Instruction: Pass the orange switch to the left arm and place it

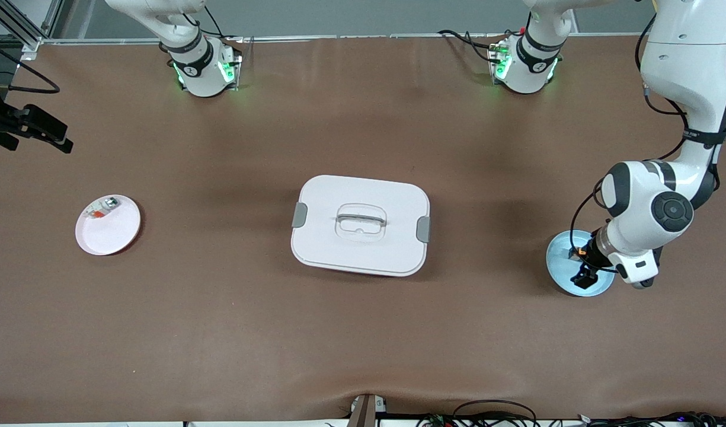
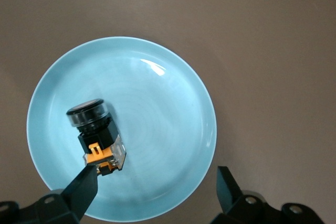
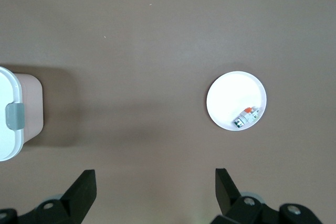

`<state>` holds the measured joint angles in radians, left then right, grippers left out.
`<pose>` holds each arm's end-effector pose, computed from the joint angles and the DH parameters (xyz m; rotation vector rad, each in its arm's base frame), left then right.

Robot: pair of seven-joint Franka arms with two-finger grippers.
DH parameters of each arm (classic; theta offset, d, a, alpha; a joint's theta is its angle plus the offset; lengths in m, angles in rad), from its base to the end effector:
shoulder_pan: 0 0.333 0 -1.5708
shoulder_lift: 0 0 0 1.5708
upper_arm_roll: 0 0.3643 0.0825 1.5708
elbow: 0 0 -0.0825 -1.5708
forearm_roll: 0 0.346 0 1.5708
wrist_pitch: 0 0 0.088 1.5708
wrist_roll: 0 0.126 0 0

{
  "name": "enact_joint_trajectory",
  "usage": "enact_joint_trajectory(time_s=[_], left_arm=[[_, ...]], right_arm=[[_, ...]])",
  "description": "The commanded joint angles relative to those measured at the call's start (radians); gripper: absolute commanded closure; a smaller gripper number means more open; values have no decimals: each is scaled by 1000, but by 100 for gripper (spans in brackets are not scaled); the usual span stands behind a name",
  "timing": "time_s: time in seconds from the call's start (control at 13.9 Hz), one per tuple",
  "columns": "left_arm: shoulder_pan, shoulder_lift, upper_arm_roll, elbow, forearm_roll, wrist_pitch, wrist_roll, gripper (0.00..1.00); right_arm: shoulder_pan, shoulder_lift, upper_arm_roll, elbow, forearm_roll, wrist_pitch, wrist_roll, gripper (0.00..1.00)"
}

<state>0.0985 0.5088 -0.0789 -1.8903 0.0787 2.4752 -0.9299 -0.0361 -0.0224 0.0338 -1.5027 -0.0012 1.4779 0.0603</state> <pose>0.6414 0.0181 0.2937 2.8056 1.3570 0.1188 0.4991 -0.0010 0.6863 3.1380 -0.0984 -0.0037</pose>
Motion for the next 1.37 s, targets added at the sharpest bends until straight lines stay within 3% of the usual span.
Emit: enact_joint_trajectory(time_s=[0.0,0.51,0.94,1.3], left_arm=[[-13,-44,4,-41,-48,-9,300,0],[-49,-87,15,-67,-117,-12,891,0],[-62,-145,11,-47,-122,-36,898,0],[-49,-193,7,109,-117,-338,893,0]], right_arm=[[13,-17,0,-17,-19,1,-7,0],[1,-16,-6,-21,-17,-1,-7,0],[-8,-14,-8,-19,-17,-7,-7,0],[-8,-14,-8,-18,-17,1,-7,0]])
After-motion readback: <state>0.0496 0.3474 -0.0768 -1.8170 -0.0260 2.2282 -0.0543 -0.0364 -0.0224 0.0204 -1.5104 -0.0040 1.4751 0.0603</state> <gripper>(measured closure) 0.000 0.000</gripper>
